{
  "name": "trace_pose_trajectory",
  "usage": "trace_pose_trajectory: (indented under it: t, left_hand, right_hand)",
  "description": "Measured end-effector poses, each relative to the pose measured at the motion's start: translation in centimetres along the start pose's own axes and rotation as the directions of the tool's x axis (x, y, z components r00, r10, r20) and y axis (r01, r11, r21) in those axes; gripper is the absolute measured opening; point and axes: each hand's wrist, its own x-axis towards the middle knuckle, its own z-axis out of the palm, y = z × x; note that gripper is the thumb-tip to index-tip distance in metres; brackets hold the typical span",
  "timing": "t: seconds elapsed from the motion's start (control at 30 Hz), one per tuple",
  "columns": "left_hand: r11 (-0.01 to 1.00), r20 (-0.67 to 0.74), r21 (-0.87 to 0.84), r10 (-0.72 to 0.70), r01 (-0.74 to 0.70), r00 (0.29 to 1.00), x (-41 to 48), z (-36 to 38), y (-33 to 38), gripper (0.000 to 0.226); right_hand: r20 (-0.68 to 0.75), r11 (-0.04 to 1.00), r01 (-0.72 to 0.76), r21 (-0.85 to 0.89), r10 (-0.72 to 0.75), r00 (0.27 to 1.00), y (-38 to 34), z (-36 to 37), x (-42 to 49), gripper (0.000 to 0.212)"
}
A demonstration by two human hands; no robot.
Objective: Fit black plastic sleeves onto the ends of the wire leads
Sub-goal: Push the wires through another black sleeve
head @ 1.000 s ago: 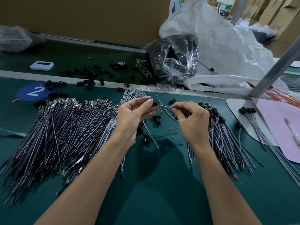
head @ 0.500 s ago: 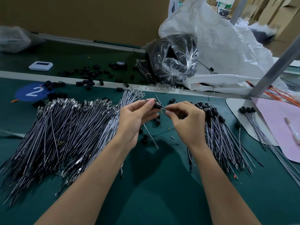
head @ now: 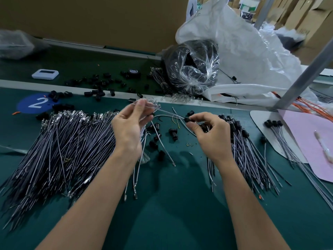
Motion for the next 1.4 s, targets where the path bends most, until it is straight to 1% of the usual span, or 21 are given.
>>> trace_pose_trajectory:
  t: [0.07,0.1,0.13,0.2,0.27,0.33,0.43,0.5,0.53,0.6,0.67,0.7,0.77,0.8,0.87,1.0,1.13,1.17,1.23,1.27,1.4]
  left_hand:
    - [0.999,-0.067,-0.039,-0.001,-0.001,0.998,0.2,-0.3,0.4,0.005]
    - [0.999,-0.075,-0.043,-0.003,-0.001,0.997,0.2,-0.3,0.4,0.007]
    - [0.999,-0.074,-0.050,-0.008,0.004,0.997,0.2,-0.2,0.4,0.008]
    - [0.998,-0.071,-0.063,-0.027,0.023,0.997,0.2,-0.1,0.3,0.009]
    - [0.994,-0.055,-0.084,-0.070,0.065,0.996,0.3,-0.2,0.2,0.008]
    - [0.989,-0.005,-0.073,-0.130,0.129,0.992,0.4,-0.4,0.1,0.006]
    - [0.976,0.062,-0.006,-0.218,0.219,0.974,0.3,-0.4,-0.2,0.012]
    - [0.978,0.057,0.036,-0.205,0.203,0.977,0.0,-0.1,-0.3,0.018]
    - [0.984,0.055,0.055,-0.174,0.171,0.983,-0.1,0.1,-0.4,0.019]
    - [0.990,0.072,0.102,-0.109,0.101,0.991,-0.3,0.3,-0.5,0.017]
    - [0.986,0.141,0.162,-0.065,0.041,0.988,-0.7,0.5,-0.6,0.011]
    - [0.982,0.195,0.188,-0.054,0.017,0.979,-0.9,0.7,-0.6,0.015]
    - [0.973,0.302,0.229,-0.053,-0.018,0.952,-1.3,1.0,-0.7,0.035]
    - [0.970,0.347,0.242,-0.062,-0.025,0.936,-1.4,1.2,-0.7,0.041]
    - [0.965,0.402,0.261,-0.093,-0.016,0.911,-1.6,1.4,-1.0,0.040]
    - [0.961,0.406,0.272,-0.161,0.049,0.900,-1.4,1.2,-1.2,0.030]
    - [0.979,0.375,0.195,-0.132,0.061,0.918,-1.0,1.1,-1.0,0.020]
    - [0.983,0.358,0.175,-0.121,0.061,0.926,-1.0,1.1,-1.0,0.018]
    - [0.986,0.326,0.157,-0.100,0.051,0.940,-0.8,0.9,-1.0,0.018]
    - [0.988,0.323,0.151,-0.092,0.044,0.942,-0.8,0.9,-1.0,0.018]
    - [0.990,0.340,0.142,-0.071,0.024,0.938,-1.0,1.0,-1.0,0.021]
  right_hand:
    - [-0.005,1.000,0.012,0.005,-0.012,1.000,0.0,-0.2,0.1,0.009]
    - [0.002,1.000,-0.001,0.030,0.001,1.000,0.0,-0.3,0.1,0.009]
    - [0.014,0.996,-0.031,0.082,0.030,0.999,0.0,-0.3,0.1,0.010]
    - [0.049,0.956,-0.127,0.264,0.118,0.992,0.0,-0.5,0.2,0.010]
    - [0.076,0.876,-0.190,0.442,0.174,0.982,-0.1,-0.7,0.2,0.010]
    - [0.094,0.776,-0.210,0.594,0.193,0.977,-0.3,-0.8,0.2,0.009]
    - [0.135,0.537,-0.215,0.815,0.186,0.973,-0.7,-0.8,0.3,0.007]
    - [0.157,0.405,-0.220,0.887,0.183,0.971,-0.8,-1.0,0.4,0.006]
    - [0.164,0.366,-0.223,0.904,0.185,0.969,-0.8,-1.1,0.4,0.006]
    - [0.184,0.330,-0.238,0.913,0.186,0.965,-0.9,-1.1,0.4,0.008]
    - [0.220,0.339,-0.276,0.899,0.194,0.956,-1.0,-1.0,0.3,0.008]
    - [0.236,0.359,-0.294,0.886,0.196,0.952,-1.0,-0.7,0.2,0.010]
    - [0.237,0.440,-0.295,0.848,0.184,0.954,-1.3,-0.1,0.0,0.019]
    - [0.222,0.495,-0.280,0.822,0.173,0.960,-1.4,0.3,-0.2,0.022]
    - [0.202,0.594,-0.242,0.767,0.133,0.970,-1.6,1.1,-0.6,0.020]
    - [0.193,0.687,-0.205,0.697,0.097,0.977,-1.9,1.8,-1.1,0.017]
    - [0.247,0.734,-0.271,0.623,0.143,0.958,-1.7,1.5,-1.0,0.022]
    - [0.277,0.746,-0.296,0.597,0.154,0.948,-1.6,1.5,-0.9,0.021]
    - [0.324,0.771,-0.320,0.551,0.156,0.933,-1.5,1.6,-0.9,0.009]
    - [0.332,0.784,-0.318,0.533,0.153,0.931,-1.5,1.7,-0.9,0.005]
    - [0.302,0.806,-0.302,0.508,0.162,0.939,-1.5,1.9,-1.0,0.007]
